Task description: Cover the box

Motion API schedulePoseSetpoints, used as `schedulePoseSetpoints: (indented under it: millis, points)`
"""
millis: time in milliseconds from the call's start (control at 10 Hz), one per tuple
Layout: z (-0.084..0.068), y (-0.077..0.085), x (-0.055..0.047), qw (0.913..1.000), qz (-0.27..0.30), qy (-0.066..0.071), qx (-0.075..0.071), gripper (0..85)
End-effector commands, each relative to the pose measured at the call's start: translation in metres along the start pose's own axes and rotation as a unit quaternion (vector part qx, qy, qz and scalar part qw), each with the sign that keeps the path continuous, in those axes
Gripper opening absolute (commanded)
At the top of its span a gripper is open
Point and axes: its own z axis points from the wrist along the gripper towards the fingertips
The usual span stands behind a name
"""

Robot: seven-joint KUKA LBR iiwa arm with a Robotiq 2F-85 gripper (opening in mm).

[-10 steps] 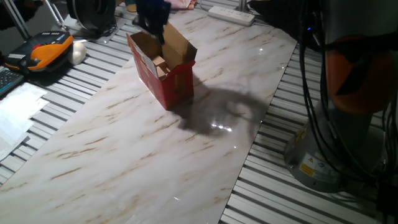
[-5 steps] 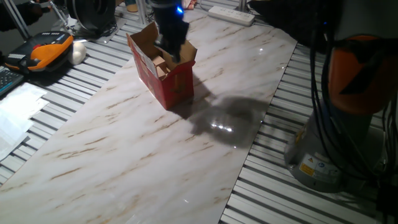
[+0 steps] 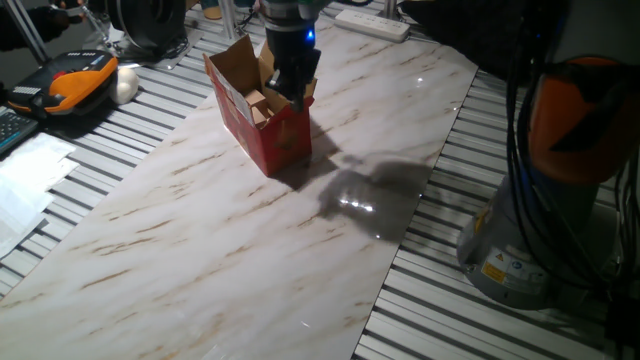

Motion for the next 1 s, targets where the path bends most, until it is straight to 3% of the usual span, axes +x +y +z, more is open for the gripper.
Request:
schedulePoseSetpoints:
  millis: [0,400,500,700,900]
  points:
    - [0.003,-0.002,-0.004,1.0,-0.003,-0.002,-0.003,0.0]
    - [0.014,-0.014,-0.024,0.9996,-0.022,-0.011,-0.011,0.0]
    - [0.011,-0.018,-0.033,0.9995,-0.028,-0.006,-0.015,0.0]
    - [0.001,-0.023,-0.052,0.9992,-0.039,0.003,-0.011,0.0]
    - [0.01,-0.022,-0.06,0.999,-0.043,-0.011,-0.004,0.0]
